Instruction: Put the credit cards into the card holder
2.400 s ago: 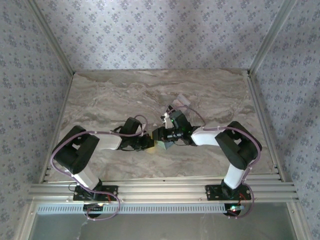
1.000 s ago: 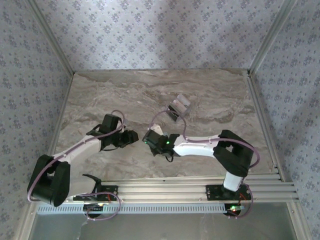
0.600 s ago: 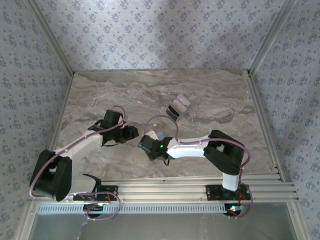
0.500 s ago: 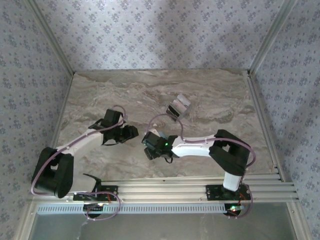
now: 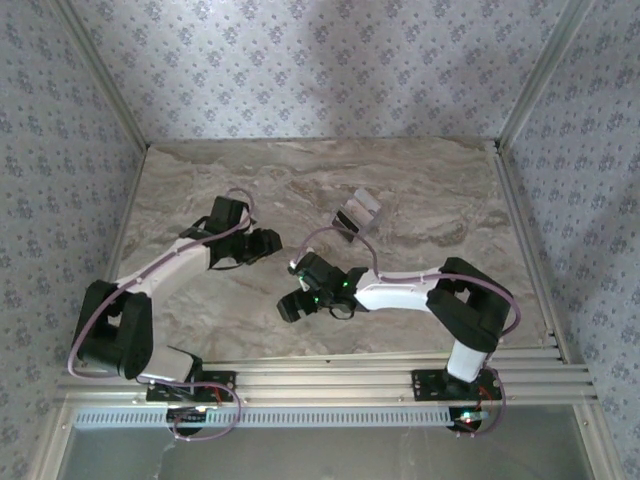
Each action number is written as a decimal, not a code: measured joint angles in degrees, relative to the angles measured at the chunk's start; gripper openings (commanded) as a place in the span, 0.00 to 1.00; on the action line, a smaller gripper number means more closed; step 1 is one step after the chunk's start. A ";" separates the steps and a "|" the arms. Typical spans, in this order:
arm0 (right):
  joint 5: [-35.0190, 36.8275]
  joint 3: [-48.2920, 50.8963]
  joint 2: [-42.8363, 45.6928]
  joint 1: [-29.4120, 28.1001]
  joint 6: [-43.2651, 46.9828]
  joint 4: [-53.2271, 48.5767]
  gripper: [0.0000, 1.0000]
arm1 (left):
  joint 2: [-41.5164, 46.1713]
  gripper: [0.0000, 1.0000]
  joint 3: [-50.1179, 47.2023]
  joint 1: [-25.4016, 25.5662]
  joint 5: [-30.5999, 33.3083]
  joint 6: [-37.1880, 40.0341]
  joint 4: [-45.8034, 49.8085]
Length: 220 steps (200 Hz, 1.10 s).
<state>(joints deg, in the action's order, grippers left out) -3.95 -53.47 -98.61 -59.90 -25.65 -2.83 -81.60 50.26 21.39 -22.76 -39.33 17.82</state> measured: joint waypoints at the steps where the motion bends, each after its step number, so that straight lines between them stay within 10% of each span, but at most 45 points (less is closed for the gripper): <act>1: 0.00 0.00 0.04 0.00 0.00 -0.04 0.95 | -0.02 0.44 0.07 0.00 0.00 0.04 0.02; 43: 0.63 -0.04 2.73 -1.29 1.18 -1.20 0.88 | -2.21 0.43 1.42 0.39 -0.37 0.55 0.83; 99: 6.82 -3.02 0.15 -4.66 3.56 -5.14 0.55 | -3.78 0.43 5.31 1.62 -0.37 0.85 2.34; 175: 20.74 -10.64 -6.21 -10.21 5.18 -13.03 0.48 | -8.13 0.26 9.70 7.13 -1.57 2.10 4.09; 220: 23.65 -12.15 -8.96 -11.87 5.55 -16.02 0.68 | -9.16 0.23 7.63 8.26 -2.54 2.27 4.07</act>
<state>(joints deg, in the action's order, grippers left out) 19.70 -65.63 -107.57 -71.77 -20.10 -18.85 -90.76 57.89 29.65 -25.30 -37.06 21.89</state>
